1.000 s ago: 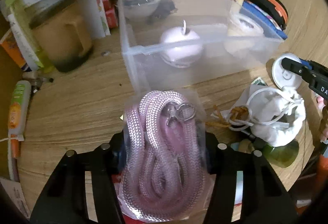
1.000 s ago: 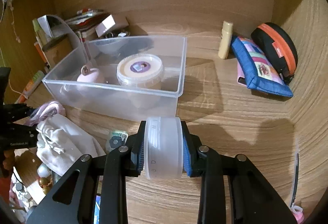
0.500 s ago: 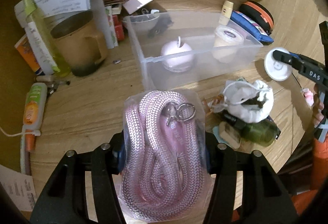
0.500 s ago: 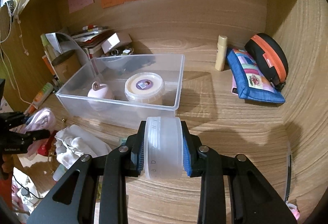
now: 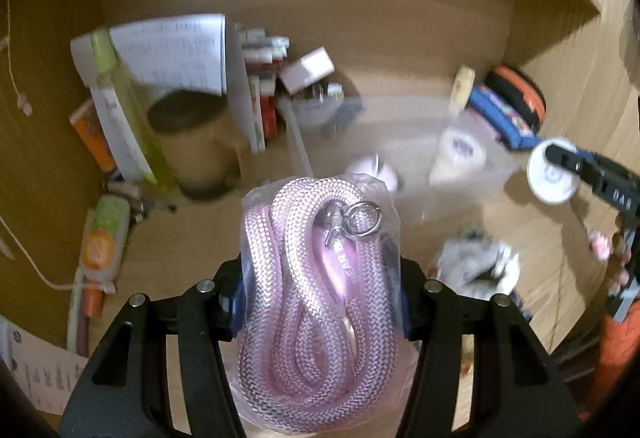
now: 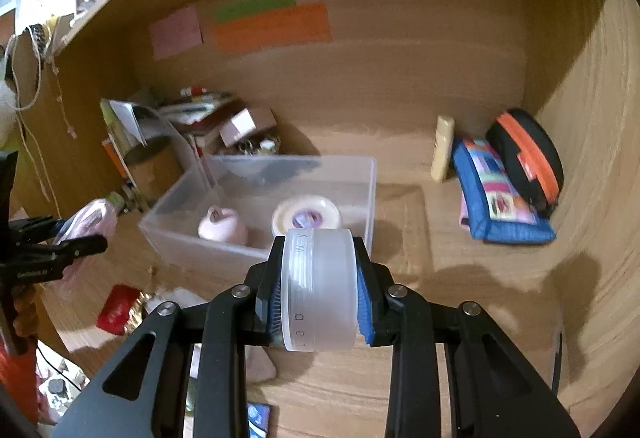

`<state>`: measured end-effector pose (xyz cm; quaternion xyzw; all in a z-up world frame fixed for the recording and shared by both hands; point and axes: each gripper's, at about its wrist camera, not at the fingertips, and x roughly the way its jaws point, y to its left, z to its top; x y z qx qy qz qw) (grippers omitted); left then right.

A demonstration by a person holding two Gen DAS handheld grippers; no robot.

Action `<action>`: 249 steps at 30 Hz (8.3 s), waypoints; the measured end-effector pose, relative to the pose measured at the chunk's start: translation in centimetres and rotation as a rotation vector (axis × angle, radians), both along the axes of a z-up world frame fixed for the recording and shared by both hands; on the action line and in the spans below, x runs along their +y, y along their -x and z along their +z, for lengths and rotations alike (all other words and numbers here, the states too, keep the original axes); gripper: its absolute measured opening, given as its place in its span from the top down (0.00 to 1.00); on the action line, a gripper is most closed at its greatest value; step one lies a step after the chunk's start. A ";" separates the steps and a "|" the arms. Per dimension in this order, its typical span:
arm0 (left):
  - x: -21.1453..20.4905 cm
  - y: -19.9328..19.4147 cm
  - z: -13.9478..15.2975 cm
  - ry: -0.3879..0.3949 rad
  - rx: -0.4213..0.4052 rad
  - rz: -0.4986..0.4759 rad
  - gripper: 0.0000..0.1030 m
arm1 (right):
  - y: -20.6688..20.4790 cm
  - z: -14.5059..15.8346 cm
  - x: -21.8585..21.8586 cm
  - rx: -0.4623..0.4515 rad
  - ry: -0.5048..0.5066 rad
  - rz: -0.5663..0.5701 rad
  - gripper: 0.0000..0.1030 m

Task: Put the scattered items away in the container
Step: 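Carry the bagged rope and clear container over the clear plastic bin, then release the bagged rope from the left gripper while the right gripper releases the clear container, then grasp the red pouch with the left gripper while the right gripper grasps the white cloth bag, then carry the red pouch and white cloth bag over the clear plastic bin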

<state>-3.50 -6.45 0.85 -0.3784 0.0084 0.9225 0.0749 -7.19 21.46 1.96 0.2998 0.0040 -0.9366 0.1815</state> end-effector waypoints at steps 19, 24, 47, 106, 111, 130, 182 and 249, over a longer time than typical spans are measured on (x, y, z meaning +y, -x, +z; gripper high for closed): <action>1.7 7.8 2.3 -0.123 0.024 -0.023 0.46 | 5.0 0.3 -6.9 -0.010 0.028 0.120 0.74; 2.5 10.4 1.3 -0.149 0.003 -0.034 0.46 | 6.5 -1.0 -8.8 -0.032 -0.005 0.134 0.74; 4.3 14.4 -3.7 -0.088 -0.086 -0.047 0.44 | 8.2 -5.6 -11.7 -0.110 -0.145 0.154 0.74; -2.1 -0.8 -0.3 -0.028 0.040 0.040 0.07 | -4.1 -0.5 -6.3 0.071 -0.113 0.096 0.14; -3.0 -1.4 -2.5 -0.036 -0.029 0.064 0.07 | -5.1 -1.3 -5.3 0.049 -0.113 0.084 0.04; -2.0 -1.4 -9.5 -0.029 -0.245 0.032 0.07 | -6.2 -6.7 -6.9 -0.137 -0.123 0.191 0.04; -1.8 -1.3 -3.1 -0.096 0.028 0.075 0.88 | -2.2 -3.0 -4.9 -0.113 0.058 0.163 0.86; 4.5 16.4 -3.9 -0.245 -0.132 -0.135 0.84 | 7.9 -3.2 -7.6 0.013 -0.026 0.079 0.81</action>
